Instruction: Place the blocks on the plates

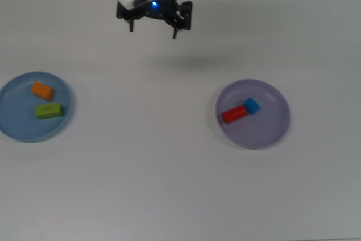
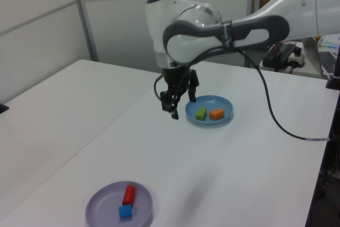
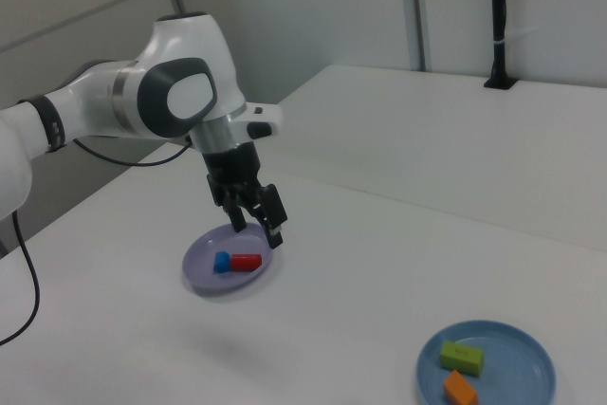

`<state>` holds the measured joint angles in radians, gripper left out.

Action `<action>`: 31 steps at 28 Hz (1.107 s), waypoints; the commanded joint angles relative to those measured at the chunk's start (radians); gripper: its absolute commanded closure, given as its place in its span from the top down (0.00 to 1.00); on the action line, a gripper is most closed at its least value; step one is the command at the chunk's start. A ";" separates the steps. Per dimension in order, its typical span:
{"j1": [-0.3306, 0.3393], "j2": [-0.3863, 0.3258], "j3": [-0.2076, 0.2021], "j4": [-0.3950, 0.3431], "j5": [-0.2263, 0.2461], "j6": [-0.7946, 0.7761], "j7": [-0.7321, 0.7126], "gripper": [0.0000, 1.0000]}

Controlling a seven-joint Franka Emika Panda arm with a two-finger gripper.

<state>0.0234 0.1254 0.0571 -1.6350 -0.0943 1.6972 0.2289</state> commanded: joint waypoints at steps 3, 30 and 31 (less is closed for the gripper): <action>-0.002 -0.076 -0.088 -0.042 0.064 -0.008 -0.097 1.00; -0.008 -0.113 -0.166 0.058 0.090 -0.002 -0.126 1.00; -0.008 -0.113 -0.164 0.061 0.088 -0.001 -0.123 1.00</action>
<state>0.0158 0.0070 -0.1139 -1.6041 -0.0217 1.6974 0.0883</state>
